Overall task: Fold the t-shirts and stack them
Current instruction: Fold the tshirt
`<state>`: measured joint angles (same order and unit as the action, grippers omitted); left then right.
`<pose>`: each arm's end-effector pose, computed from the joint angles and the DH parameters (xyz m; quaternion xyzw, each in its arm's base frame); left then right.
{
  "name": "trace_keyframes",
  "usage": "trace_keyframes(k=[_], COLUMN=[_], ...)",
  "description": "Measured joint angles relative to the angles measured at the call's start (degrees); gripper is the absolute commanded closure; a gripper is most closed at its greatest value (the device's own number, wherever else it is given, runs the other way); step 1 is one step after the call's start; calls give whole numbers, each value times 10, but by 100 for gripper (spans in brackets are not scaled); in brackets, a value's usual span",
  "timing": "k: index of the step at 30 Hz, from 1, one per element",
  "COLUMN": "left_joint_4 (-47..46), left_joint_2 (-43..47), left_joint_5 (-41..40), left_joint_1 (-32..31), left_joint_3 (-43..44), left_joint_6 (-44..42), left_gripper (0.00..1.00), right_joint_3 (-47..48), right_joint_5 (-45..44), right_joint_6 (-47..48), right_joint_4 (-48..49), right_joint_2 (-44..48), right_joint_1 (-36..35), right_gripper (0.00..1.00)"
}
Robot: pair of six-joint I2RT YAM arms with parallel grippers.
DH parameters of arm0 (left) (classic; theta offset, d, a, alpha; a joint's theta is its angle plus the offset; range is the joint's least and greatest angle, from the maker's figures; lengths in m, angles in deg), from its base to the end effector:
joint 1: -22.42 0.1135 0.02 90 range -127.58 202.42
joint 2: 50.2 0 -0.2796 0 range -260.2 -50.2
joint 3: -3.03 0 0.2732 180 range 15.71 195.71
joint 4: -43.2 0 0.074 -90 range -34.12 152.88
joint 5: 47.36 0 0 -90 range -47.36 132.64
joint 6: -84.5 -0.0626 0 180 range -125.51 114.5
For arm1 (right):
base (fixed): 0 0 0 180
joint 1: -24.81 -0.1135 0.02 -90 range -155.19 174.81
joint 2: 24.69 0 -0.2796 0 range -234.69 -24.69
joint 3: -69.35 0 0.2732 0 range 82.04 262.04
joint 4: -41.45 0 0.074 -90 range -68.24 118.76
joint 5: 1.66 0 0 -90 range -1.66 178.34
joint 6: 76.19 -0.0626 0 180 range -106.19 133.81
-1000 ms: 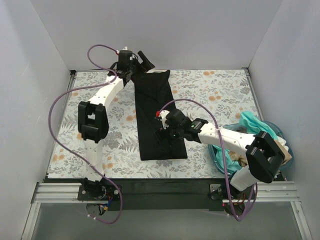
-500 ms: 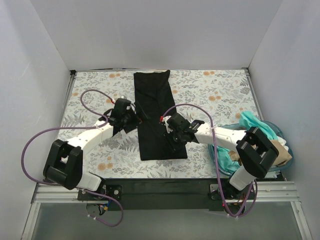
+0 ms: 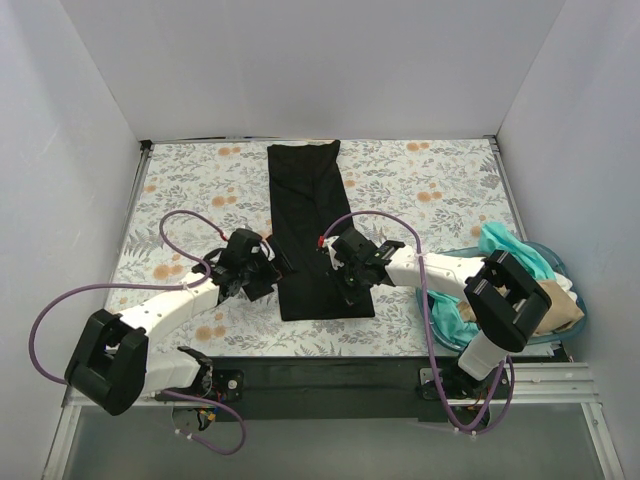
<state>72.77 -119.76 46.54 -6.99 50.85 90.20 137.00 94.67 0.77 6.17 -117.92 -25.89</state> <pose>0.2256 -0.1321 0.1678 -0.5062 0.7957 -0.3086 0.1241 0.2154 0.2741 0.1557 -0.3251 0.9102 0.1780 0.1851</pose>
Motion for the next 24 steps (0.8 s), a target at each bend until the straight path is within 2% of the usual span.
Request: trace_keyframes(k=[1,15,24], left_joint_4=[0,-1,-1], left_joint_2=[-3,-5,-11], left_joint_5=[1,13,16], left_joint_1=[-4,-44,-52], left_joint_3=[0,-37,-40], left_joint_6=[3,42,52], left_gripper=[2,2,2], right_joint_3=[0,0,-1], right_joint_5=[1,57,105], right_joint_6=[0,-5,-8], right_joint_4=[0,6,45], right_joint_2=[0,21,29], right_joint_1=[0,0,0], right_gripper=[99,99,99])
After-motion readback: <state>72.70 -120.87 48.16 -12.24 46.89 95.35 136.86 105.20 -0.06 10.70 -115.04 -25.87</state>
